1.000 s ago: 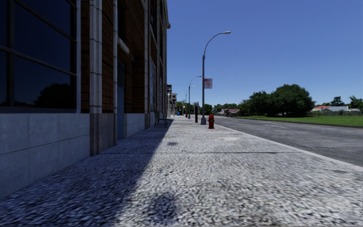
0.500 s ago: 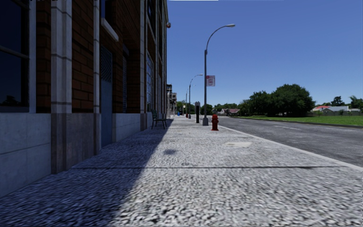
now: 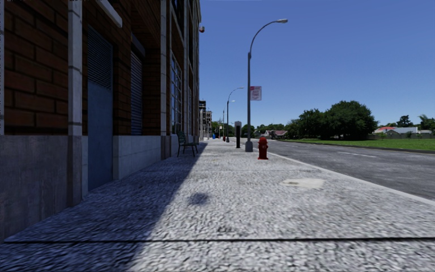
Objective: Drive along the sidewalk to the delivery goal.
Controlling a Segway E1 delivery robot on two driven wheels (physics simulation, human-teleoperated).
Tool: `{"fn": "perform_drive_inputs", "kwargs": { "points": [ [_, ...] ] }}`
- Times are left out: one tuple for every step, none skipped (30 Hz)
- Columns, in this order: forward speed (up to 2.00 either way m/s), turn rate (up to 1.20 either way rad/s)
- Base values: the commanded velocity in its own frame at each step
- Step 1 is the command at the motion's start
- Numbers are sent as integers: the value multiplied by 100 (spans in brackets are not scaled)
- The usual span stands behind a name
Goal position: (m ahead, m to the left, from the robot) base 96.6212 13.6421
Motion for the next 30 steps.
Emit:
{"fn": "perform_drive_inputs", "kwargs": {
  "points": [
    [200,0],
    [200,0],
    [200,0],
    [200,0],
    [200,0],
    [200,0],
    [200,0],
    [200,0],
    [200,0],
    [200,0],
    [200,0],
    [200,0],
    [200,0],
    [200,0],
    [200,0],
    [200,0],
    [200,0],
    [200,-9],
    [200,-16],
    [200,-16],
    [200,-13],
    [200,0],
    [200,0],
    [200,0],
    [200,0],
    [200,0],
    [200,0],
    [200,0],
    [200,0],
    [200,0]
  ]
}}
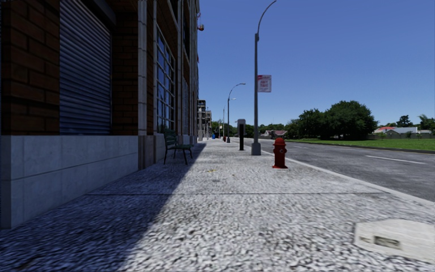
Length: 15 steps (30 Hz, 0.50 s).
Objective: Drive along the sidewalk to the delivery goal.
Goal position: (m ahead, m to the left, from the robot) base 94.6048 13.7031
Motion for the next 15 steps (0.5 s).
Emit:
{"fn": "perform_drive_inputs", "kwargs": {
  "points": [
    [200,0],
    [200,0],
    [200,0],
    [200,0],
    [200,0],
    [200,0],
    [200,0],
    [200,0],
    [200,0],
    [200,0],
    [200,0],
    [200,0],
    [200,0],
    [200,0],
    [200,0]
  ]
}}
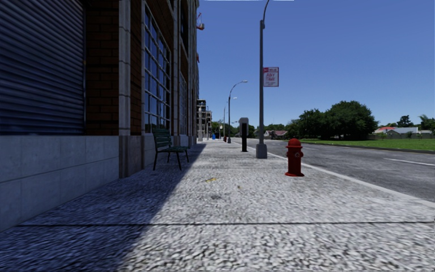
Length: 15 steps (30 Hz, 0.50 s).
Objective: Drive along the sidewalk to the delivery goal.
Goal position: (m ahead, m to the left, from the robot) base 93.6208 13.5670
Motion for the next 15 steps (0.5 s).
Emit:
{"fn": "perform_drive_inputs", "kwargs": {
  "points": [
    [200,0],
    [200,0],
    [200,0],
    [200,0],
    [200,0],
    [200,0],
    [200,0],
    [200,0],
    [200,0],
    [200,0],
    [200,0],
    [200,0],
    [200,0],
    [200,3],
    [200,27]
  ]
}}
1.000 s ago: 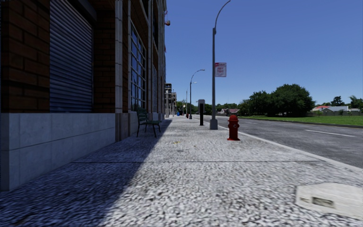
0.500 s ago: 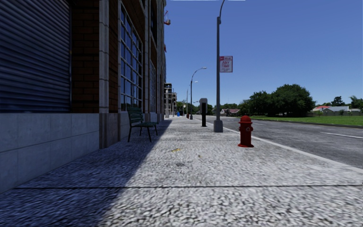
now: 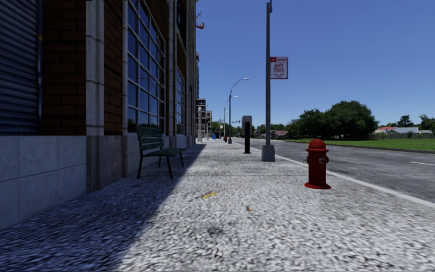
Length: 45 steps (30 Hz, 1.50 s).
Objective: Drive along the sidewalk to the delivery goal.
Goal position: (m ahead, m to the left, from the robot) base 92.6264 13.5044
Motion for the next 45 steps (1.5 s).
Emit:
{"fn": "perform_drive_inputs", "kwargs": {
  "points": [
    [200,27],
    [200,37],
    [200,39],
    [200,39],
    [200,0],
    [200,0],
    [200,0],
    [200,0],
    [200,0],
    [200,0],
    [200,0],
    [200,0],
    [200,0],
    [200,0],
    [200,0],
    [200,0],
    [200,0],
    [200,0],
    [200,0],
    [200,0],
    [200,0],
    [200,0],
    [200,0],
    [200,0],
    [200,0],
    [200,0],
    [200,0],
    [200,0],
    [200,0],
    [200,0],
    [200,0],
    [200,0],
    [200,0],
    [200,0],
    [200,0],
    [200,0],
    [200,0],
    [200,0],
    [200,0],
    [200,0],
    [200,-9],
    [200,-35],
    [200,-35],
    [200,-49],
    [200,-52]
  ]
}}
